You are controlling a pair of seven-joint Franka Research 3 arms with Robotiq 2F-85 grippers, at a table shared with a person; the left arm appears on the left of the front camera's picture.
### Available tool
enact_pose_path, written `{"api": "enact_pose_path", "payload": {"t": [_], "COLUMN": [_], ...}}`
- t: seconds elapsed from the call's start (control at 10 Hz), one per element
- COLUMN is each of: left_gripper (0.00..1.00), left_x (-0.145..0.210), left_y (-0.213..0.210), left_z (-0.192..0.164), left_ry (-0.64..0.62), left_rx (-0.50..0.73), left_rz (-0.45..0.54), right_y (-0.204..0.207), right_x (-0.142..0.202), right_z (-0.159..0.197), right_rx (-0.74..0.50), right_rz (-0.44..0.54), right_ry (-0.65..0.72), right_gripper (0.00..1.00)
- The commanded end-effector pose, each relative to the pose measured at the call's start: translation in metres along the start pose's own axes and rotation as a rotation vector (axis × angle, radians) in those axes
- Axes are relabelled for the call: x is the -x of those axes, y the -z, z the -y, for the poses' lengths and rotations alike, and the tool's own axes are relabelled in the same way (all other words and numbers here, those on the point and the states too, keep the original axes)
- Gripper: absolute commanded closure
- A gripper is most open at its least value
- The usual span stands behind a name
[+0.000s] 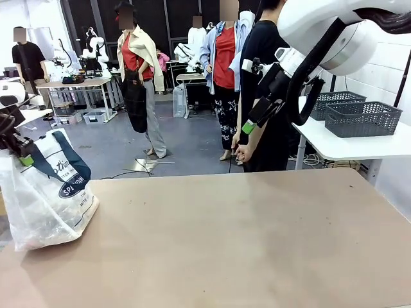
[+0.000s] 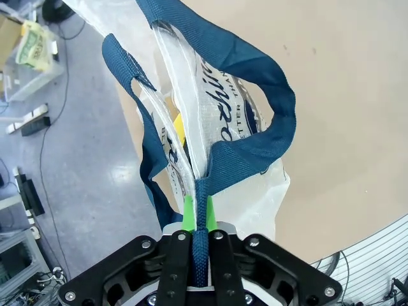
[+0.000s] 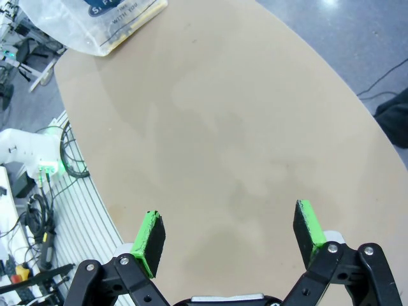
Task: Transfer purchased items from the store into the shopping bag.
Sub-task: Move the Reusable shopping bag to the right side of the table.
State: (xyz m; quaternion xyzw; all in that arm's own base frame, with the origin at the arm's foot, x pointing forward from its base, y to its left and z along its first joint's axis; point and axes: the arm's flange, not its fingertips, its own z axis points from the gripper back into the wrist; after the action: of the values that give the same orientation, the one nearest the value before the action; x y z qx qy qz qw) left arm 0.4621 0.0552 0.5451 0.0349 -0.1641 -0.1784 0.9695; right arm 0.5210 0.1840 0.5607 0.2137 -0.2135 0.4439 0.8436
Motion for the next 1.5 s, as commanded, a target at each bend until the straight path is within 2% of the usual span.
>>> {"api": "enact_pose_path", "payload": {"t": [0.0, 0.3, 0.4, 1.4], "left_gripper": [0.62, 0.04, 0.0, 0.0], "left_x": [-0.001, -0.002, -0.003, -0.015], "left_y": [-0.003, -0.003, -0.003, -0.029], "left_z": [0.0, -0.005, -0.005, 0.001], "left_ry": [-0.002, -0.008, -0.009, 0.035], "left_rx": [-0.007, -0.019, -0.016, -0.039], "left_rz": [0.004, -0.002, -0.001, 0.03], "right_y": [0.0, 0.0, 0.0, 0.0], "right_x": [0.0, 0.0, 0.0, 0.0], "right_z": [-0.001, -0.001, -0.001, -0.001], "right_rx": [-0.005, -0.005, -0.005, -0.005], "right_rz": [-0.005, -0.005, -0.005, -0.005], "right_ry": [0.013, 0.013, 0.013, 0.013], "right_gripper": [0.0, 0.0, 0.0, 0.0]}}
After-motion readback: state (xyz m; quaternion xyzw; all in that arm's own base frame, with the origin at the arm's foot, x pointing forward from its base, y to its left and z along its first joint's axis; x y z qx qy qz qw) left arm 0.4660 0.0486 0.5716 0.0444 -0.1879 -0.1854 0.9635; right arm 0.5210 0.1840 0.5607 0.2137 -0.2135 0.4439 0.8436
